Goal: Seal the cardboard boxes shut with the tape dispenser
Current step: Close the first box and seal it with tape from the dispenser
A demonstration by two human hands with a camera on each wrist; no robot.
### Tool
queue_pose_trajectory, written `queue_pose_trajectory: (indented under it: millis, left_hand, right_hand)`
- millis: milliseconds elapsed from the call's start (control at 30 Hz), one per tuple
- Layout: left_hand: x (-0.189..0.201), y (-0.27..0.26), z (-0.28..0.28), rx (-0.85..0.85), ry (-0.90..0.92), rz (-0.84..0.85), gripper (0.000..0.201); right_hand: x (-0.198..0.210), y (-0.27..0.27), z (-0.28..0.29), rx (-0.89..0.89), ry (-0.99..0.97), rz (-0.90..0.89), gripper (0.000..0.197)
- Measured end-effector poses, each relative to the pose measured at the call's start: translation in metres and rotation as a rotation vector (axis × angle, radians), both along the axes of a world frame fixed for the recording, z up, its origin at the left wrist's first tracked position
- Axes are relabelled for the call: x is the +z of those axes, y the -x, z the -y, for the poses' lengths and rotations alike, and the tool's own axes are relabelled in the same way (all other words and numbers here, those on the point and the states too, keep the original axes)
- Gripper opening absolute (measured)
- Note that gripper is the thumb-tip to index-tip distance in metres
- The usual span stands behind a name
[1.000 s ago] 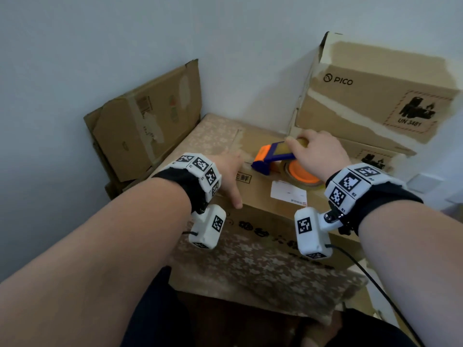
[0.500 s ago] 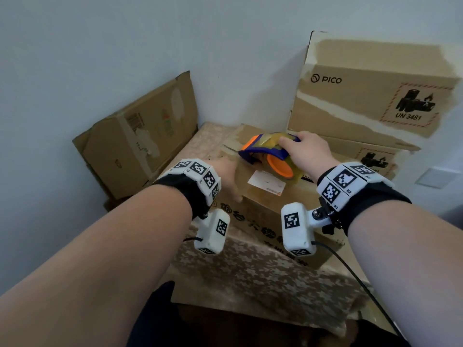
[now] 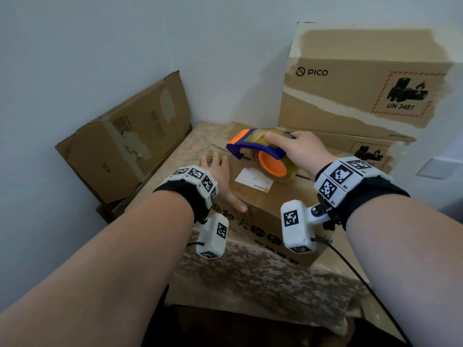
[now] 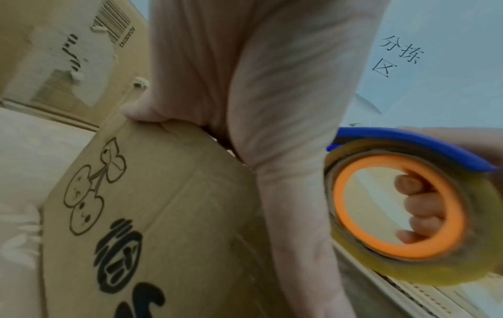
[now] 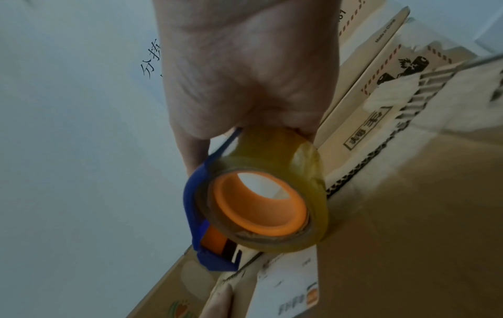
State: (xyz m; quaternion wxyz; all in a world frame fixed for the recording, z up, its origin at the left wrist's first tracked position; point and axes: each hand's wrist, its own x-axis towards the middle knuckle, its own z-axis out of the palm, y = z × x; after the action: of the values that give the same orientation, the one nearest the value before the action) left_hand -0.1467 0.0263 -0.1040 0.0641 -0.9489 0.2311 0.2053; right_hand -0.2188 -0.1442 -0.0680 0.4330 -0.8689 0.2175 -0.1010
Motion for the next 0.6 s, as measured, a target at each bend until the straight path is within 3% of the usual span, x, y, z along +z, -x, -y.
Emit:
queue_pose_trajectory:
  millis: [167,400,600]
  left_hand:
    - [-0.003,-0.004,0.002,0.010,-0.012,0.010,0.146]
    - [-0.005,-0.008,0.002,0.010,-0.041,0.032,0.149]
    - [-0.003,-0.005,0.005,0.007,-0.071,0.059,0.148]
  right_hand:
    - [-0.001,0.008,0.012,0.019,-0.047,-0.010,0.058]
    - [0.006,0.043,0.042,0.013,-0.057,0.012,0.047]
    - [0.012,0.071,0.068,-0.001,0.088,-0.016,0.037]
